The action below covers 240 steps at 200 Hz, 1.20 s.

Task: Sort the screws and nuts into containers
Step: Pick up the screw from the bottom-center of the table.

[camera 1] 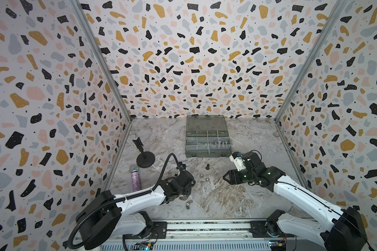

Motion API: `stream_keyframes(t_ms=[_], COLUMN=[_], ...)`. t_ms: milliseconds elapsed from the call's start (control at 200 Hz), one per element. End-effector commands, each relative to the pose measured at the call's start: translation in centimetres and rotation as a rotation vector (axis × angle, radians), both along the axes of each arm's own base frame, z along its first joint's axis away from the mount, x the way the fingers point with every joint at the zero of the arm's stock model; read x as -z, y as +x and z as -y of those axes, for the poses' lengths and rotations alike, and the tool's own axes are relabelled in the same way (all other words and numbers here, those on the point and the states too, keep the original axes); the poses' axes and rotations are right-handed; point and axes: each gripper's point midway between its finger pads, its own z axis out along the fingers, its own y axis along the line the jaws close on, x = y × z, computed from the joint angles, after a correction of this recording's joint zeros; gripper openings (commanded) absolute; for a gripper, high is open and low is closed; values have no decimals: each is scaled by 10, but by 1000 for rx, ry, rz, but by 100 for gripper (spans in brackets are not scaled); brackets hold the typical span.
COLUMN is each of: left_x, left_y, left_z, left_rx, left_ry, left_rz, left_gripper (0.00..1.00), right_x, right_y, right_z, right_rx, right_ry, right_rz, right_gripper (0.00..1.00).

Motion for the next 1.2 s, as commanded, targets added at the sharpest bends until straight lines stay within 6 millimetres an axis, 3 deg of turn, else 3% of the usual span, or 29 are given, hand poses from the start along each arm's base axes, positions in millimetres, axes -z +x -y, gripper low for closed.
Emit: stream_keyframes(t_ms=[0, 461, 691, 1021, 1196], left_x=[-1, 14, 7, 17, 12], left_y=[-4, -19, -20, -23, -24], left_z=[-3, 0, 8, 5, 9], left_rx=[-22, 13, 27, 29, 45], left_ry=[-13, -5, -15, 7, -10], left_rz=[21, -14, 2, -15, -6], left_gripper=[53, 51, 54, 57, 58], right_x=[4, 11, 13, 13, 16], right_y=[-4, -6, -7, -7, -8], right_z=[5, 5, 5, 6, 6], right_rx=[1, -6, -10, -15, -15], right_ry=[-21, -32, -34, -38, -40], right_rz=[-9, -21, -26, -24, -28], right_gripper=[65, 65, 65, 65, 65])
